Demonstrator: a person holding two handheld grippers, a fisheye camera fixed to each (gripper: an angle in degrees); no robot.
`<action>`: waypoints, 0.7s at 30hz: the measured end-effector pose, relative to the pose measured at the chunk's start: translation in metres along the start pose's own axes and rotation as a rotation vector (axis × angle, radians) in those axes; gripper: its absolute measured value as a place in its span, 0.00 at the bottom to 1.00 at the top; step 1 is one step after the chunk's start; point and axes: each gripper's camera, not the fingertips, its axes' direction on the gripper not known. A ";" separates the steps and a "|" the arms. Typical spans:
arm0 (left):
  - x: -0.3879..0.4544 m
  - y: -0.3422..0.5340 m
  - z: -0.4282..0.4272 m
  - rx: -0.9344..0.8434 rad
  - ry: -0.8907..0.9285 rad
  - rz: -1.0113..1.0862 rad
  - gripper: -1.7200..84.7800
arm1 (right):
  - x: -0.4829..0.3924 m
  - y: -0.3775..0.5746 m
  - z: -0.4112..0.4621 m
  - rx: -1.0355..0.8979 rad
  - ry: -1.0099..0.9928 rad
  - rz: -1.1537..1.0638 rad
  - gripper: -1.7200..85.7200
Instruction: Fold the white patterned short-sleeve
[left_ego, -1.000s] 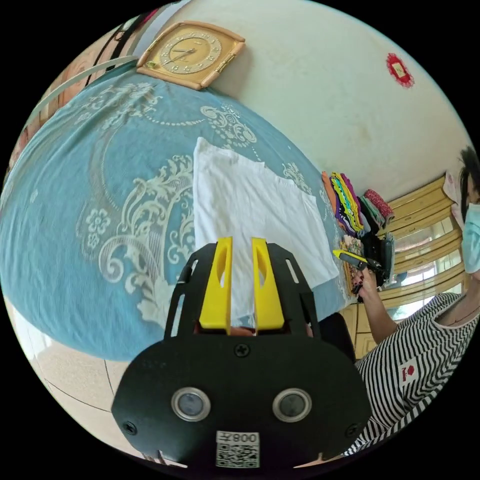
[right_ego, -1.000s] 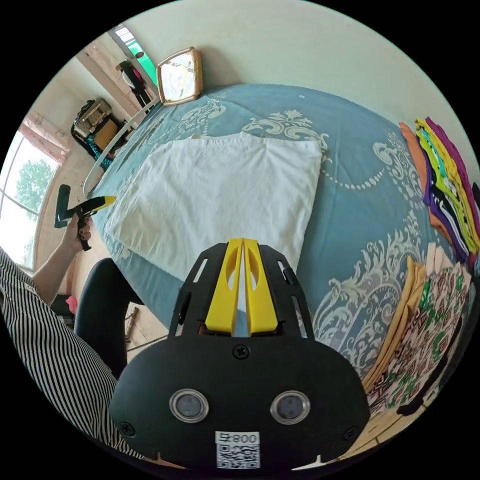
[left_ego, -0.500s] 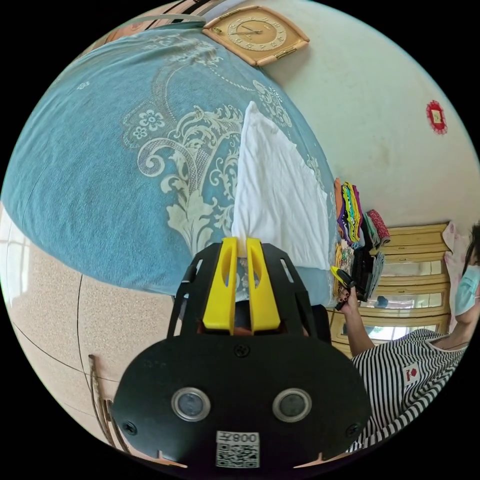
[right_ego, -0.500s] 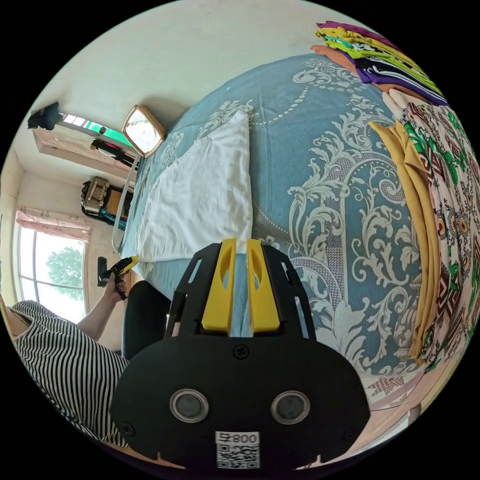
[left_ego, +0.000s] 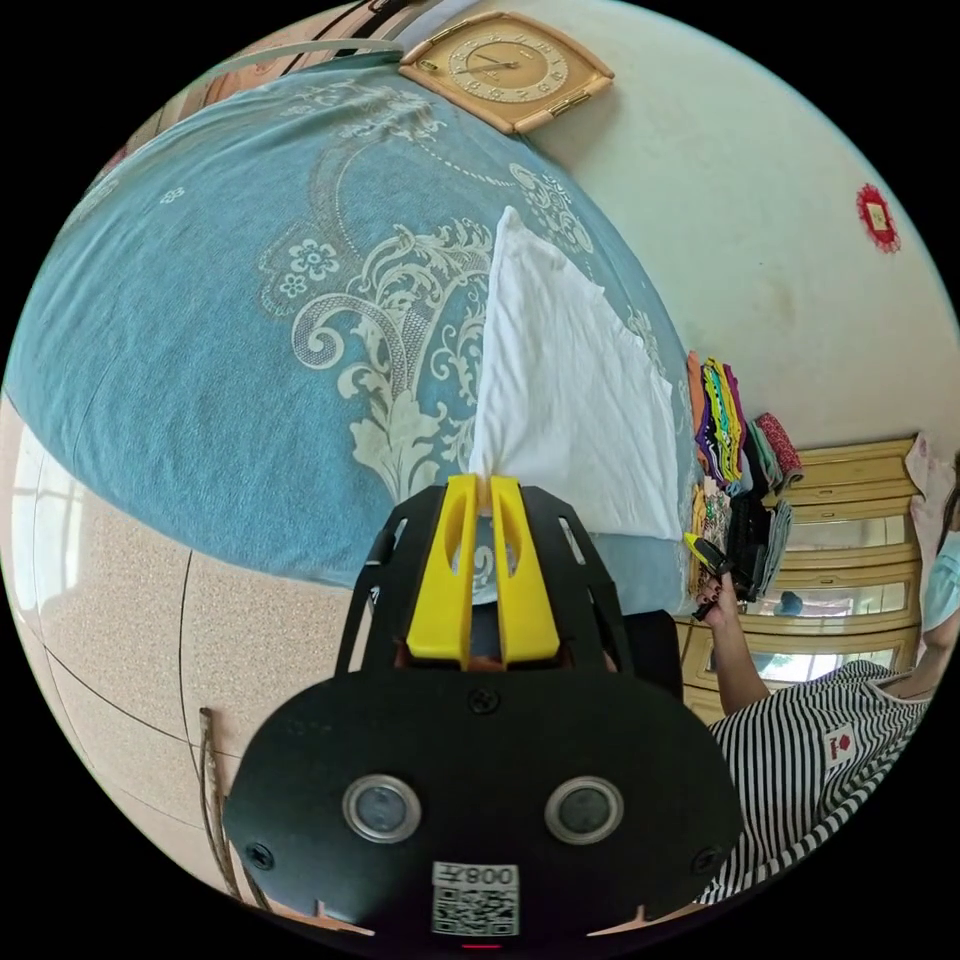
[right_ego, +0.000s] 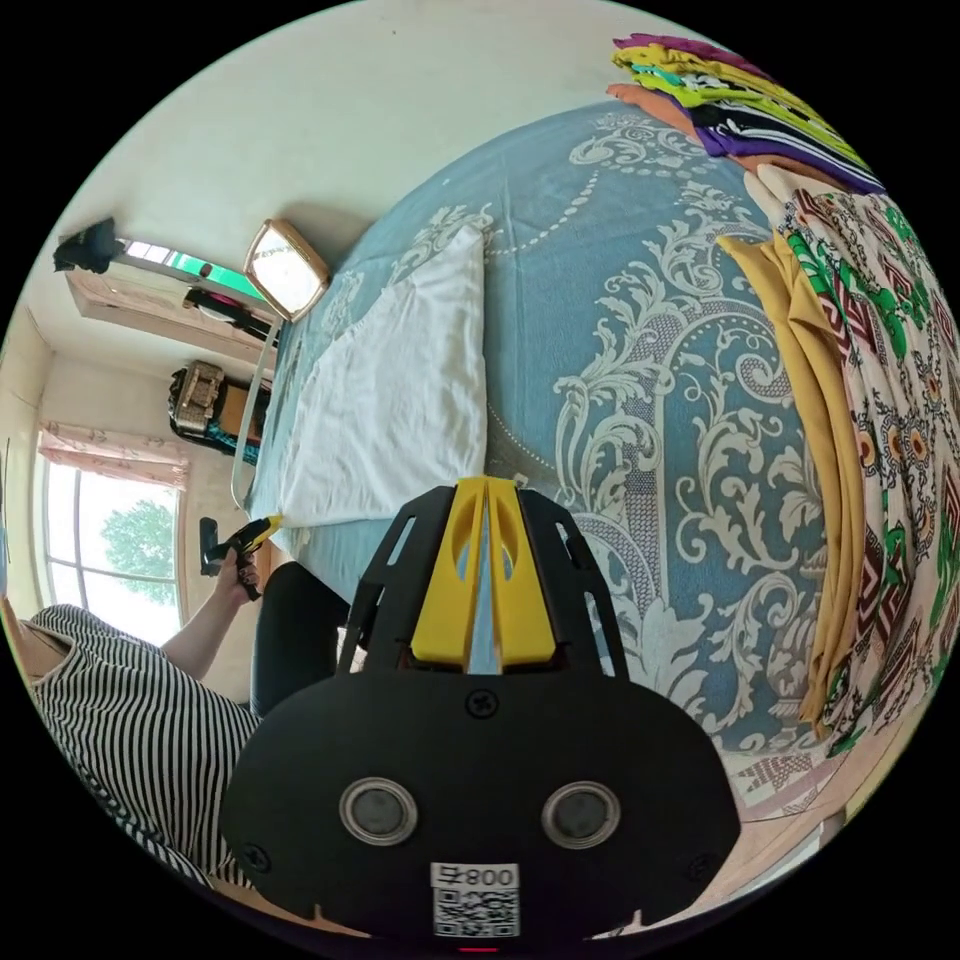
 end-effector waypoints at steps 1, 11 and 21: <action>0.001 0.004 -0.010 0.023 0.005 -0.001 0.06 | 0.003 0.005 -0.002 0.019 -0.011 -0.010 0.04; 0.000 0.018 -0.049 0.013 0.115 -0.079 0.05 | 0.046 0.029 0.021 -0.032 -0.114 0.057 0.05; 0.028 0.015 -0.102 0.017 0.113 -0.092 0.03 | 0.071 0.038 0.028 -0.115 -0.080 0.044 0.03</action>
